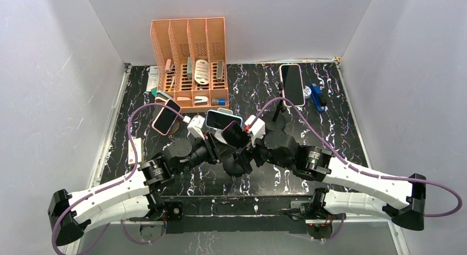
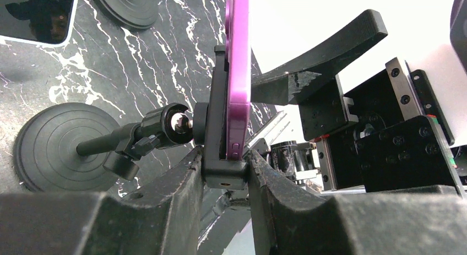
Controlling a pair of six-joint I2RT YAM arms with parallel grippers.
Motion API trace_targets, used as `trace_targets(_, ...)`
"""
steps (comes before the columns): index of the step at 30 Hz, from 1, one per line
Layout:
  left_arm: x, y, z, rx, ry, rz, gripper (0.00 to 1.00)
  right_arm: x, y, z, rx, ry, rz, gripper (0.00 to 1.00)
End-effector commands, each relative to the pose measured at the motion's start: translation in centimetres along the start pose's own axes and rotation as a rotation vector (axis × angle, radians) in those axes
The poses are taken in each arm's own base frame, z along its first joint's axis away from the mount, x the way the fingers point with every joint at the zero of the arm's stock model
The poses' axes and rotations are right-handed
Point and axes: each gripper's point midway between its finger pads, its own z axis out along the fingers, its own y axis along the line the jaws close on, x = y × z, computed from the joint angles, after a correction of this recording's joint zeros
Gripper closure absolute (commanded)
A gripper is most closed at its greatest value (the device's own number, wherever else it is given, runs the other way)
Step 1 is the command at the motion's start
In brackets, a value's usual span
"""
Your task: Remove the phone from the phone stand
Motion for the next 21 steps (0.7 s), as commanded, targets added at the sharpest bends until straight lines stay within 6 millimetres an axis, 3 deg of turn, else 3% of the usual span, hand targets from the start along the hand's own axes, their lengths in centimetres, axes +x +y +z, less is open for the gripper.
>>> trace_targets(1, 1.8, 4.0, -0.1, -0.146, 0.049, 0.042, 1.00, -2.1, -1.3, 0.8, 0.105, -0.106, -0.015, 0.01)
trace_targets(7, 1.8, 3.9, -0.2, -0.144, 0.052, 0.040, 1.00, -2.1, -2.1, 1.3, 0.154, -0.123, -0.003, 0.03)
trace_targets(16, 1.9, 3.8, -0.2, -0.136, 0.052, 0.036, 1.00, -0.2, -1.8, 2.2, 0.142, -0.079, 0.021, 0.13)
trace_targets(21, 2.1, 3.7, -0.2, -0.126, 0.057, 0.030, 1.00, -0.3, -2.2, 2.0, 0.159, -0.103, 0.040, 0.25)
